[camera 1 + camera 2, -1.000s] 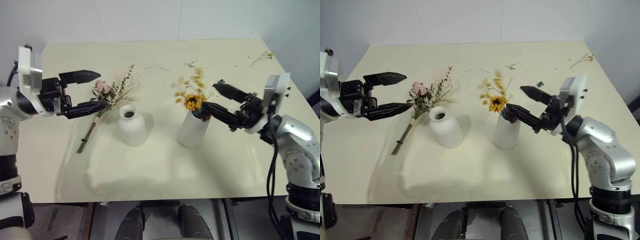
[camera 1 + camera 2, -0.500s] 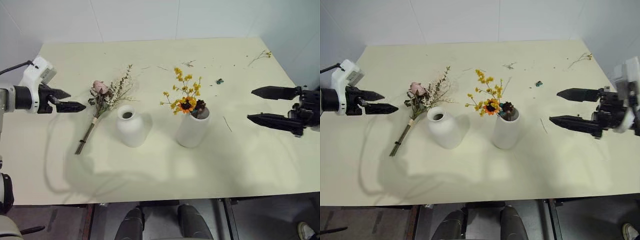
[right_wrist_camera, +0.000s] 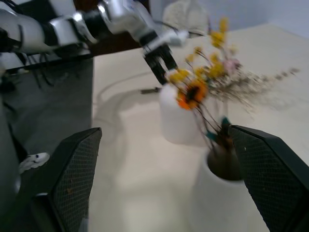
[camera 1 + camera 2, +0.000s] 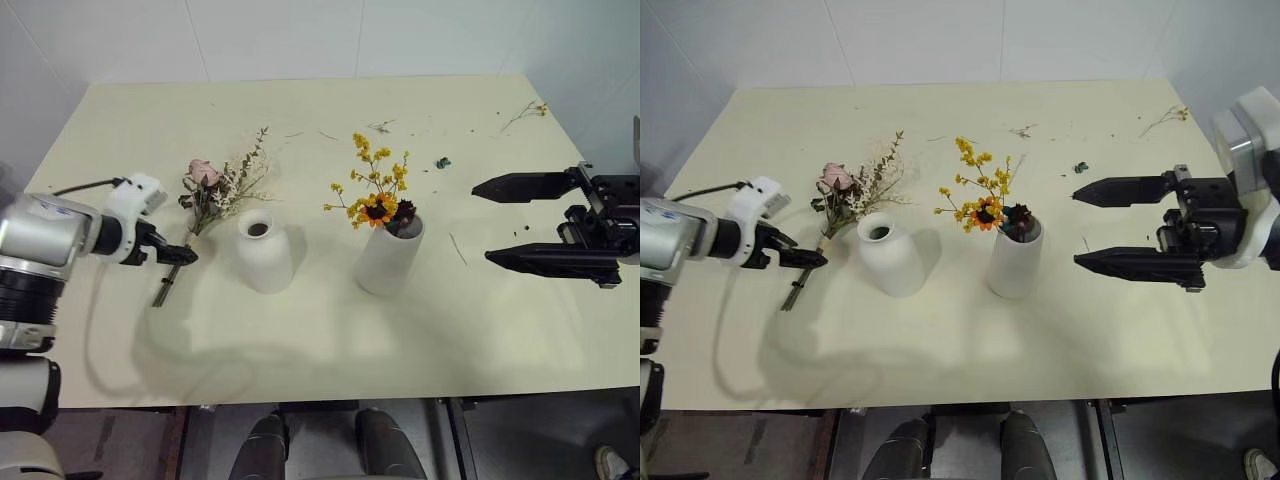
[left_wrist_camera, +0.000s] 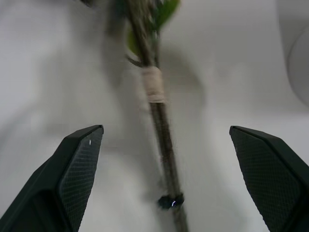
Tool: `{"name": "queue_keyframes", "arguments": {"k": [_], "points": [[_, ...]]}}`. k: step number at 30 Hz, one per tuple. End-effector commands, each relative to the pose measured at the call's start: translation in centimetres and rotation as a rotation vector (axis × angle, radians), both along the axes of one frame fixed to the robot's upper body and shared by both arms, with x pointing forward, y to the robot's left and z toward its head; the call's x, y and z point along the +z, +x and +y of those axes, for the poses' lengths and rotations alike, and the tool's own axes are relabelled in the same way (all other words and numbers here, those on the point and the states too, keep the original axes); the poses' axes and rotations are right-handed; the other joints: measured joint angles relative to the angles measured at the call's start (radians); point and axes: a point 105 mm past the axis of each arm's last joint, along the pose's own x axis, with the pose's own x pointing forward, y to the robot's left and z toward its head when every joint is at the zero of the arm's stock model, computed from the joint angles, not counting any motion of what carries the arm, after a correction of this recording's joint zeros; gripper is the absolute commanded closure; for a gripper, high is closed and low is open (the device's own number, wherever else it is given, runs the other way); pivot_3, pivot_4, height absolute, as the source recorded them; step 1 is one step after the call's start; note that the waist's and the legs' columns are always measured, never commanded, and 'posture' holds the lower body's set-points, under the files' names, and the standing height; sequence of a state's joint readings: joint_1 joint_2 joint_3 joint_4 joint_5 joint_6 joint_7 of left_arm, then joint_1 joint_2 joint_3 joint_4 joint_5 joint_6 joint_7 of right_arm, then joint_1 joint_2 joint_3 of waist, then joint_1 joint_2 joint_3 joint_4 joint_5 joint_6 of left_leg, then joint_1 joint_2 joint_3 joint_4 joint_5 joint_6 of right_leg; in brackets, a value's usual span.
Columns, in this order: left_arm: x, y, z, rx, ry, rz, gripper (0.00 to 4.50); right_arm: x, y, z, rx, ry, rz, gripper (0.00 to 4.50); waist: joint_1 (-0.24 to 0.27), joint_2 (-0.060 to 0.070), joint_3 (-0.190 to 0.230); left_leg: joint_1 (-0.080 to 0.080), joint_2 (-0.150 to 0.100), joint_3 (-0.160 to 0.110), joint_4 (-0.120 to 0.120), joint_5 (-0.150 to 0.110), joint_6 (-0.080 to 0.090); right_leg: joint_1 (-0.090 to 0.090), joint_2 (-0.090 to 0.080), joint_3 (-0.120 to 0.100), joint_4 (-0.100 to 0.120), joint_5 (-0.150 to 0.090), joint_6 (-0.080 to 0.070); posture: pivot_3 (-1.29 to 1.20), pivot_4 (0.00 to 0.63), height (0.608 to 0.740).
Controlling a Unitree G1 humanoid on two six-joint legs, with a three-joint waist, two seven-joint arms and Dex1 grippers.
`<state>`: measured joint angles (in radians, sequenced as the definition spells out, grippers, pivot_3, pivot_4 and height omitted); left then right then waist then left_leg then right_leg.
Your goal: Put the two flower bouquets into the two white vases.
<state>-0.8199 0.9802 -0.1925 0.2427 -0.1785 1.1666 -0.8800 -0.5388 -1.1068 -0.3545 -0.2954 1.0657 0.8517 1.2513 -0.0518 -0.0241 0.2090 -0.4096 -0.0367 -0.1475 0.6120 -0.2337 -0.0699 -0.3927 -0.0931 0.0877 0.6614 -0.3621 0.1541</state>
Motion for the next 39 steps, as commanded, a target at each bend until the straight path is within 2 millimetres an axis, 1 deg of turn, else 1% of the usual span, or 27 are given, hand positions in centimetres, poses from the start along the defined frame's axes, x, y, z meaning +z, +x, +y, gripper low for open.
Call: {"name": "queue_keyframes", "arguments": {"k": [1,3,6,7,9,10,19,23,25,26,28,29,30,31,32,33,34,35,36,38,39], "points": [[0.7,0.4,0.6,0.038,0.021,-0.047,0.0,1.3,-1.5,1.2,0.067,0.03,-0.048,0.05,0.001,-0.002,0.001,0.0,0.0,0.0,0.0,0.0,0.0,0.0,0.0,0.0,0.0,0.0,0.0,0.0,0.15,0.74],[-0.1,0.4,0.5,0.03,0.029,-0.027,0.0,1.1,-1.8,1.7,0.084,0.018,-0.04,0.05,0.006,-0.002,0.001,0.0,-0.001,0.0,0.001,0.0,0.0,0.0,-0.001,0.0,0.0,0.0,0.0,0.0,0.15,0.74],[-1.1,0.3,0.1,0.033,-0.001,-0.002,0.53,0.3,-2.0,1.7,0.083,-0.015,-0.024,0.0,0.015,-0.002,0.001,0.0,-0.001,0.0,0.0,0.0,0.0,0.0,-0.001,0.0,-0.001,0.0,0.0,0.0,0.15,0.74],[-1.4,0.3,0.2,0.037,-0.005,0.004,0.77,0.1,-2.0,1.6,0.075,-0.023,-0.021,0.0,0.018,-0.002,0.001,0.0,-0.001,0.0,0.0,0.0,0.0,0.0,-0.001,0.0,-0.002,0.0,0.0,0.0,0.15,0.74],[-2.1,0.1,0.4,0.034,-0.005,0.019,1.41,-0.2,-1.8,1.4,0.051,-0.033,-0.026,0.0,0.024,-0.002,0.001,-0.001,-0.001,0.0,0.0,0.0,0.0,0.0,-0.001,0.0,-0.001,0.0,0.0,0.0,0.15,0.74],[-2.2,0.2,0.5,0.036,-0.009,0.018,1.71,-0.2,-1.8,1.3,0.045,-0.034,-0.024,0.0,0.024,-0.002,0.001,0.0,-0.001,0.0,0.0,0.0,0.0,0.0,-0.001,0.0,-0.001,0.0,0.0,0.0,0.15,0.74],[-1.1,0.5,1.3,0.042,0.008,-0.018,4.43,-0.2,-1.0,1.3,0.016,-0.014,-0.046,0.0,0.024,-0.002,0.001,0.0,-0.001,0.0,0.001,0.0,0.0,0.001,-0.001,0.0,-0.001,0.0,0.0,0.0,0.15,0.74],[0.3,1.0,1.7,0.061,-0.003,-0.089,4.44,-0.3,-0.7,1.3,0.008,-0.005,-0.053,0.0,0.023,-0.002,0.001,0.0,-0.001,0.0,0.001,0.0,0.0,0.0,-0.001,0.0,-0.001,0.0,0.0,0.0,0.15,0.74],[2.8,1.9,0.5,0.032,-0.111,-0.222,4.44,-0.4,-0.4,1.2,-0.012,0.004,-0.06,0.0,0.024,-0.002,0.001,0.0,-0.001,0.0,0.001,0.0,0.0,0.0,-0.001,0.0,-0.001,0.0,0.0,0.0,0.15,0.74],[4.6,2.1,-0.1,0.002,-0.191,-0.31,4.44,-0.5,-0.2,1.1,-0.022,0.008,-0.063,0.0,0.025,-0.003,0.001,0.0,-0.001,0.0,0.001,0.0,0.0,0.0,-0.001,0.0,0.0,0.0,0.0,0.0,0.15,0.74],[7.8,2.1,-1.0,-0.067,-0.308,-0.478,4.44,-0.6,-0.1,1.0,-0.034,0.014,-0.064,0.0,0.025,-0.003,0.001,-0.001,-0.001,-0.001,0.002,0.0,0.0,0.0,-0.001,-0.001,0.0,0.0,0.001,0.0,0.15,0.74],[8.9,1.9,-1.3,-0.099,-0.34,-0.542,4.44,-0.6,0.0,1.0,-0.036,0.015,-0.063,0.0,0.026,-0.003,0.001,-0.001,-0.001,-0.001,0.002,0.0,0.0,0.0,-0.002,-0.001,-0.001,0.001,0.001,0.0,0.15,0.74],[10.6,1.5,-1.7,-0.158,-0.379,-0.656,4.44,-0.7,0.1,0.9,-0.042,0.018,-0.063,0.0,0.026,-0.003,0.001,-0.001,-0.001,-0.001,0.002,0.0,0.0,0.0,-0.002,-0.001,-0.001,0.001,0.001,0.0,0.15,0.74],[11.7,1.2,-1.8,-0.195,-0.401,-0.735,4.44,-0.7,0.1,0.8,-0.046,0.02,-0.062,0.0,0.025,-0.003,0.001,-0.001,-0.001,-0.001,0.001,0.0,0.0,0.0,-0.002,-0.001,-0.002,0.001,0.001,0.0,0.15,0.74],[12.3,0.9,-1.9,-0.216,-0.412,-0.783,4.44,-0.7,0.2,0.8,-0.048,0.022,-0.062,0.0,0.024,-0.003,0.001,-0.001,-0.001,0.0,0.001,0.0,0.0,0.0,-0.002,-0.001,-0.002,0.001,0.001,0.0,0.15,0.74],[14.1,0.3,-2.3,-0.234,-0.527,-0.879,4.44,-0.8,0.4,0.7,-0.054,0.026,-0.062,0.0,0.024,-0.003,0.001,-0.001,-0.001,0.0,0.001,0.0,-0.001,0.0,-0.002,-0.001,-0.002,0.001,0.001,0.0,0.15,0.74],[15.2,-0.1,-2.5,-0.242,-0.61,-0.934,4.44,-0.8,0.5,0.7,-0.057,0.029,-0.062,0.0,0.025,-0.003,0.001,-0.001,-0.001,0.0,0.001,0.0,-0.001,0.0,-0.002,-0.001,-0.003,0.001,0.001,0.0,0.15,0.74],[16.0,-0.5,-2.6,-0.247,-0.667,-0.971,4.44,-0.8,0.6,0.7,-0.06,0.031,-0.062,0.0,0.026,-0.003,0.001,-0.001,-0.001,0.001,0.001,0.0,0.0,0.0,-0.002,-0.001,-0.002,0.001,0.001,0.0,0.15,0.74],[16.7,-1.4,-3.5,-0.309,-0.733,-1.007,4.44,-0.8,0.7,0.6,-0.062,0.03,-0.062,0.0,0.025,-0.003,0.001,-0.001,-0.001,0.0,0.002,0.0,0.0,0.0,-0.002,-0.001,-0.002,0.001,0.001,0.0,0.15,0.74],[17.4,-3.0,-5.6,-0.445,-0.816,-1.03,4.44,-1.0,0.9,0.6,-0.065,0.028,-0.06,0.0,0.025,-0.003,0.001,-0.001,-0.001,0.0,0.002,0.0,0.0,0.0,-0.002,-0.001,-0.001,0.001,0.001,0.0,0.15,0.74],[17.5,-3.5,-6.3,-0.482,-0.836,-1.037,4.44,-1.1,1.0,0.6,-0.066,0.028,-0.06,0.0,0.025,-0.004,0.001,-0.001,-0.001,0.0,0.003,0.0,0.0,0.0,-0.002,-0.001,-0.001,0.001,0.002,0.0,0.15,0.74]]}}
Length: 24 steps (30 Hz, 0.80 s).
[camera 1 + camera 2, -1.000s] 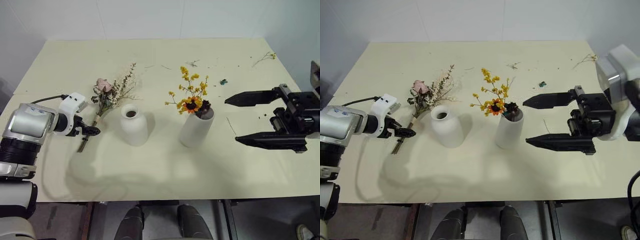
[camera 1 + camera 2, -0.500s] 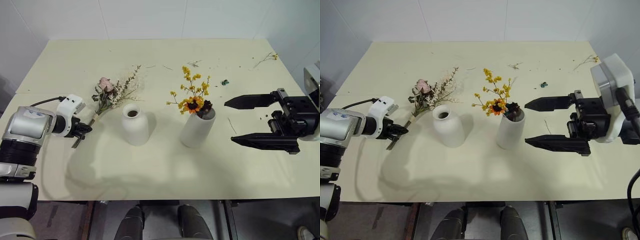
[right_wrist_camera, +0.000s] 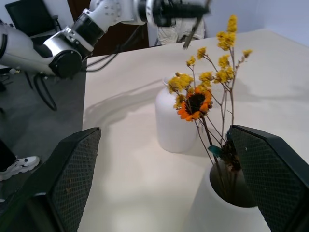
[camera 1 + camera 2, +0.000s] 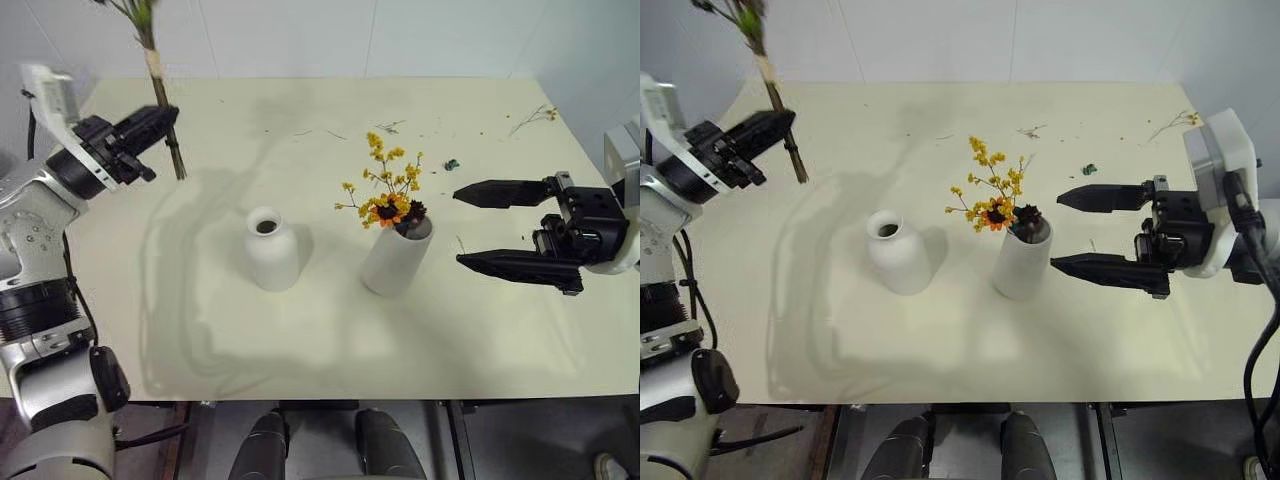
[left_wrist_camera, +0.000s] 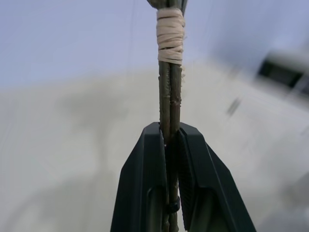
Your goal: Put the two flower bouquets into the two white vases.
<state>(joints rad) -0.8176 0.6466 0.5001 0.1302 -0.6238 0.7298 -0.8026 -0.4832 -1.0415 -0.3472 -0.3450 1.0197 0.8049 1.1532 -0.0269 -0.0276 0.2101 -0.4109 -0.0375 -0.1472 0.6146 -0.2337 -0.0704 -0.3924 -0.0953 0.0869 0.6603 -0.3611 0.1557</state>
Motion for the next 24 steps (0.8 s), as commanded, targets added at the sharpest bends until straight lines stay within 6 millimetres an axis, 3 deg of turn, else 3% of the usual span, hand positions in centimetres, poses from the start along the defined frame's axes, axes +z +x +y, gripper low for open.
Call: {"name": "queue_keyframes", "arguments": {"k": [1,9,24], "points": [[2.6,-3.3,-2.8,-0.17,-0.022,-0.162,4.44,0.3,0.0,0.2,0.011,0.009,-0.031,0.0,0.0,0.0,0.0,0.0,0.0,0.0,0.0,0.0,0.0,0.0,0.0,0.0,0.0,0.0,0.0,0.0,0.15,0.74],[-0.6,-5.0,-6.6,-0.333,-0.025,-0.074,4.44,-0.2,0.1,0.2,-0.004,0.018,-0.02,0.0,-0.001,0.0,0.0,0.002,0.0,0.0,0.001,0.0,0.0,0.001,0.001,0.001,0.001,0.001,0.0,0.0,0.15,0.74],[-4.1,-3.4,-7.4,-0.325,-0.055,-0.102,4.44,-0.5,-0.1,0.5,-0.034,0.063,-0.018,0.0,0.003,0.0,0.0,0.002,0.0,0.0,0.001,0.0,0.0,0.002,0.001,0.001,-0.001,0.001,0.0,0.0,0.15,0.74]]}}
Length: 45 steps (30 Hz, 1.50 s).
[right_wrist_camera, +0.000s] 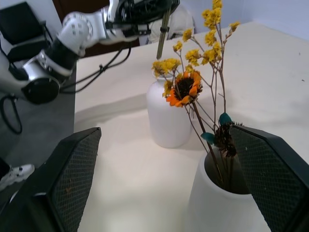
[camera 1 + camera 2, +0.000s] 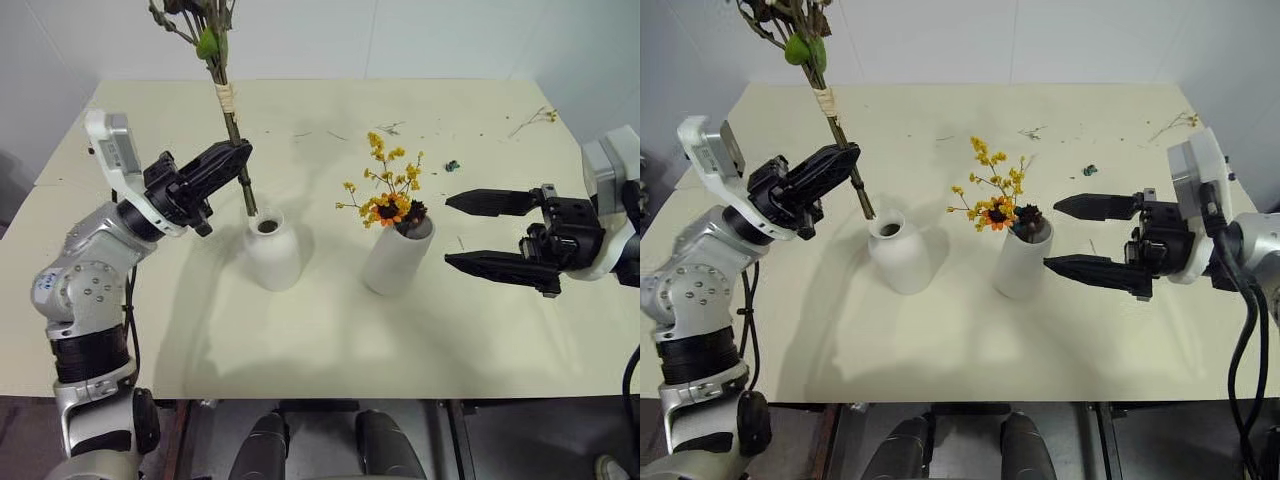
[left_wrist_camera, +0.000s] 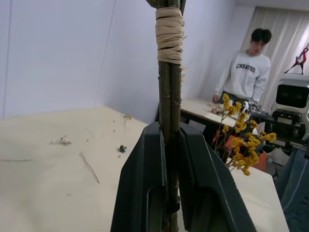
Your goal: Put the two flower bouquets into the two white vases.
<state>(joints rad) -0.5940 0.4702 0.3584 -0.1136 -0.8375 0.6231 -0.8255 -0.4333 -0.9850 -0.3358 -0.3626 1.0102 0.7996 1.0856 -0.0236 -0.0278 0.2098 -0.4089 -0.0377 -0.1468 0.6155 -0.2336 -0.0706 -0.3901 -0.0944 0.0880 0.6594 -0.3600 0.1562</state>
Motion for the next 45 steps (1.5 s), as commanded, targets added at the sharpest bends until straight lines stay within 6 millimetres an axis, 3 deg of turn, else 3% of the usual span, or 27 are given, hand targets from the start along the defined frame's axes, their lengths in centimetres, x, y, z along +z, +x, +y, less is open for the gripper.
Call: {"name": "queue_keyframes", "arguments": {"k": [1,13,21,27,31,33,35,39,45], "points": [[0.0,0.0,-0.3,-0.003,-0.002,-0.047,4.44,1.0,-0.8,0.4,0.014,0.025,-0.057,0.0,-0.002,0.0,0.0,0.0,0.0,0.0,0.0,0.0,0.0,0.0,0.0,0.0,0.0,0.0,0.0,0.0,0.15,0.74],[-1.9,0.2,0.1,-0.018,0.008,-0.017,4.44,1.5,-0.8,0.5,0.002,0.032,-0.069,0.0,-0.002,0.0,0.0,0.0,0.0,0.0,0.0,0.0,0.0,0.0,0.0,0.0,0.0,0.0,0.0,0.0,0.15,0.74],[-2.0,-0.4,0.4,0.003,0.008,-0.047,2.03,1.8,-0.6,0.8,0.007,0.046,-0.073,0.0,-0.003,0.0,0.0,0.0,0.0,0.0,0.0,0.0,0.0,0.0,0.0,0.0,0.0,0.0,0.0,0.0,0.15,0.74],[-2.1,-0.9,0.5,0.01,0.11,-0.077,0.13,1.8,-0.2,1.2,0.015,0.06,-0.078,0.0,-0.003,0.0,0.0,0.0,0.0,0.0,0.0,0.0,0.0,0.0,0.0,0.0,-0.001,0.0,0.0,0.0,0.15,0.74],[-3.1,-1.3,0.9,0.021,0.262,-0.071,0.13,1.6,-0.1,1.4,0.023,0.069,-0.077,0.0,-0.004,0.0,0.0,0.0,0.0,0.0,-0.001,0.0,0.0,0.0,0.0,0.0,-0.001,0.0,0.0,0.0,0.15,0.74],[-3.5,-1.2,2.6,0.074,0.363,-0.035,0.13,1.4,0.0,1.5,0.029,0.076,-0.071,0.0,-0.005,0.0,0.0,0.0,0.0,0.0,-0.002,0.0,0.0,0.0,0.0,0.0,-0.001,0.0,0.0,0.0,0.15,0.74],[-2.7,-1.0,4.5,0.135,0.392,-0.003,0.13,1.1,0.0,1.6,0.036,0.078,-0.061,0.0,-0.004,0.0,0.0,0.0,0.001,0.0,-0.002,0.0,0.0,-0.001,0.001,0.0,-0.001,0.0,0.0,0.0,0.15,0.74],[-2.0,-2.2,7.0,0.156,0.566,-0.021,0.13,0.8,0.2,1.3,0.047,0.057,-0.042,0.0,-0.004,0.0,0.0,0.0,0.001,0.0,-0.003,0.0,0.0,-0.001,0.0,0.0,-0.002,0.0,0.0,0.0,0.15,0.74],[-0.8,-4.7,8.9,0.128,0.662,-0.027,0.13,0.7,1.1,-1.6,-0.041,-0.048,-0.047,0.0,-0.004,0.002,0.001,0.0,0.001,0.001,-0.006,0.0,0.0,-0.001,0.0,0.0,-0.005,0.0,-0.001,0.0,0.15,0.74]]}}
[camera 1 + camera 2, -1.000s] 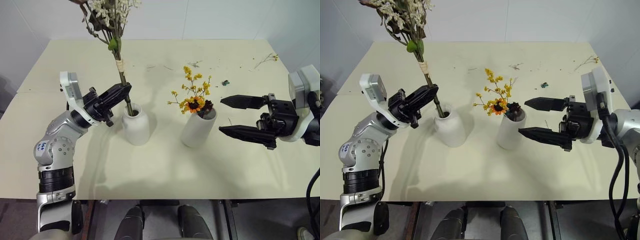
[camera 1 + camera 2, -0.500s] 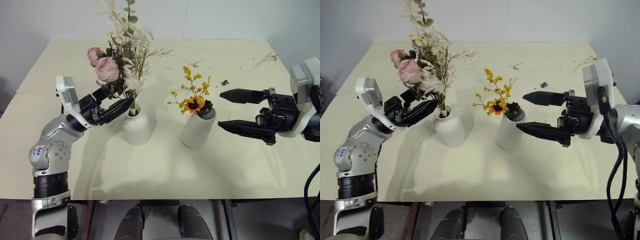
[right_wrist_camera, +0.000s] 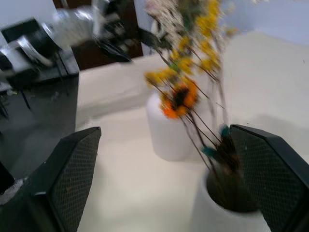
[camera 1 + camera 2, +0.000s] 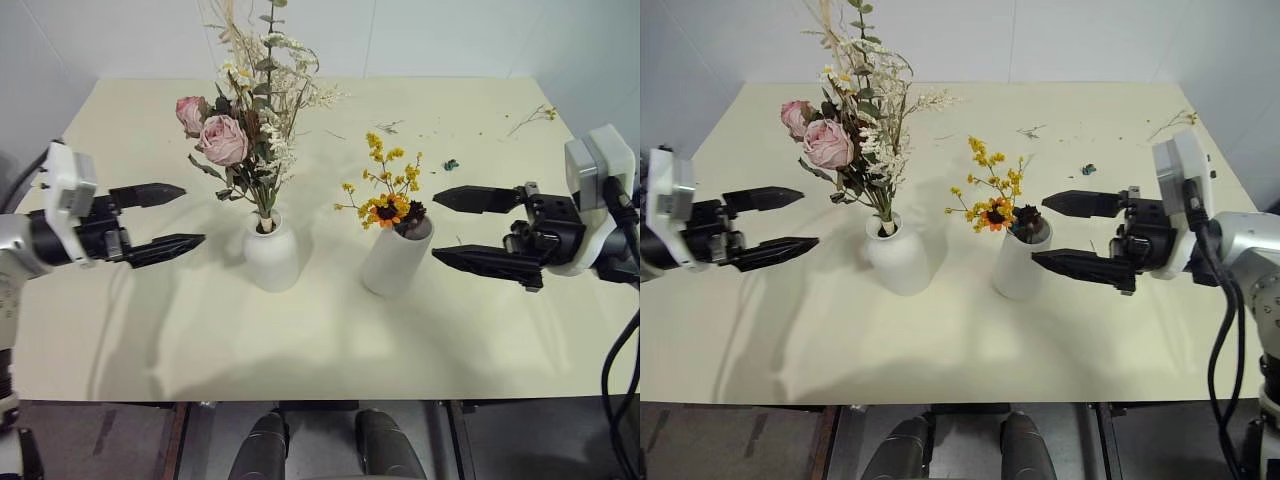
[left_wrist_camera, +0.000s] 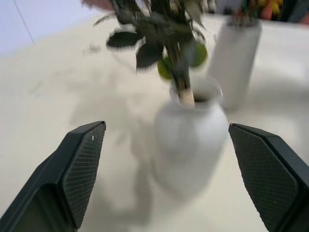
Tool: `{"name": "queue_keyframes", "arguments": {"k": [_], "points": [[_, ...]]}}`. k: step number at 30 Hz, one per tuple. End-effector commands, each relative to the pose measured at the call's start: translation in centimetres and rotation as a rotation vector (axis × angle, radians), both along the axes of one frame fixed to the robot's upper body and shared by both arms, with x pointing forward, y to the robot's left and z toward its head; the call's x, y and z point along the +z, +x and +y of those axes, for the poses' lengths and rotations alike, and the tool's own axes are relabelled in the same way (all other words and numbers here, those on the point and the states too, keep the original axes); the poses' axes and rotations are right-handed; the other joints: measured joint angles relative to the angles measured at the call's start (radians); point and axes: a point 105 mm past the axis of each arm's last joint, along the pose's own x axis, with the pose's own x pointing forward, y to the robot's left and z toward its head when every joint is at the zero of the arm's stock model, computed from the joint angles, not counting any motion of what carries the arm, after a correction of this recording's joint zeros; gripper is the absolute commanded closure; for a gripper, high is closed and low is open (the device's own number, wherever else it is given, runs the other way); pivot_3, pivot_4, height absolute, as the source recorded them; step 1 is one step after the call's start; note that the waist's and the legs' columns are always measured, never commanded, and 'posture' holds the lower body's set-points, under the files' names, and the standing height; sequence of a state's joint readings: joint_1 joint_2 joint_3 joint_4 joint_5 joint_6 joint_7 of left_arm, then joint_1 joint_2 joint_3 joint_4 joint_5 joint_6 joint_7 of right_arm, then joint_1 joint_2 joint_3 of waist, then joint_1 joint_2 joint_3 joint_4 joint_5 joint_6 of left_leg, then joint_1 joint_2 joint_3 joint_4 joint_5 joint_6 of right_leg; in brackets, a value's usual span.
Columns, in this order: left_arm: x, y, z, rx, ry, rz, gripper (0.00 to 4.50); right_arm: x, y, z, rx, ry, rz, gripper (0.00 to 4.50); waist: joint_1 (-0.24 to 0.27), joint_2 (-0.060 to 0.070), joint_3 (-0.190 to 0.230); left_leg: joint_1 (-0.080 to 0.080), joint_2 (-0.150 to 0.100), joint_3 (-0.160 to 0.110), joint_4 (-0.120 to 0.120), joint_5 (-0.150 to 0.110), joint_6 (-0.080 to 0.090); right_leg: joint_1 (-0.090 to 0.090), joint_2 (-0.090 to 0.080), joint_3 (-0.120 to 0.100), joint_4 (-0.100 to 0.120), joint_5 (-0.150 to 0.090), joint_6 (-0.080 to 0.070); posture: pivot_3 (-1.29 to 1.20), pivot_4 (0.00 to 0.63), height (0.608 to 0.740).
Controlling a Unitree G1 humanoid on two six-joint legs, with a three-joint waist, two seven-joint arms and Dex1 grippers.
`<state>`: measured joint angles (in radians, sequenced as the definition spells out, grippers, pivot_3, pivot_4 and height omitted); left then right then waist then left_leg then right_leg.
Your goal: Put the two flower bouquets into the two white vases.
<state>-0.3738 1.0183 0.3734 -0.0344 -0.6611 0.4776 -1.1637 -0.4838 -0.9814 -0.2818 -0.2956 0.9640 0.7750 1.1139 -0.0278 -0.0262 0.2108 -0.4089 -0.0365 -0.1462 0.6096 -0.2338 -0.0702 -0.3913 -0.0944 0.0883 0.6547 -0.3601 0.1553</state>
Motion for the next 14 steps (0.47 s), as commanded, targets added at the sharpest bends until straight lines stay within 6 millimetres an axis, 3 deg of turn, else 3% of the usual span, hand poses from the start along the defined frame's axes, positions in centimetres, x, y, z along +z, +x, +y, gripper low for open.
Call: {"name": "queue_keyframes", "arguments": {"k": [1,6,14], "points": [[1.7,-2.1,0.3,-0.052,0.025,-0.04,0.13,0.8,-0.1,-1.9,-0.046,-0.055,-0.05,0.0,0.0,0.0,0.0,0.0,0.0,0.0,0.0,0.0,0.0,0.0,0.0,0.0,0.0,0.0,0.0,0.0,0.15,0.74],[1.3,-3.4,0.2,-0.089,0.034,-0.017,0.13,-0.7,-1.0,-3.8,-0.059,-0.149,-0.012,0.0,0.002,0.0,0.0,0.0,0.0,0.0,-0.002,-0.001,0.001,0.0,-0.001,0.0,-0.002,0.0,0.0,0.0,0.15,0.74],[0.5,-3.3,-0.6,-0.099,0.016,-0.009,0.13,-2.1,0.0,-5.2,-0.119,-0.145,-0.013,0.0,-0.004,0.0,0.0,0.002,0.001,0.003,0.001,-0.001,0.001,0.002,0.0,0.001,-0.001,0.001,-0.001,0.0,0.15,0.74]]}}
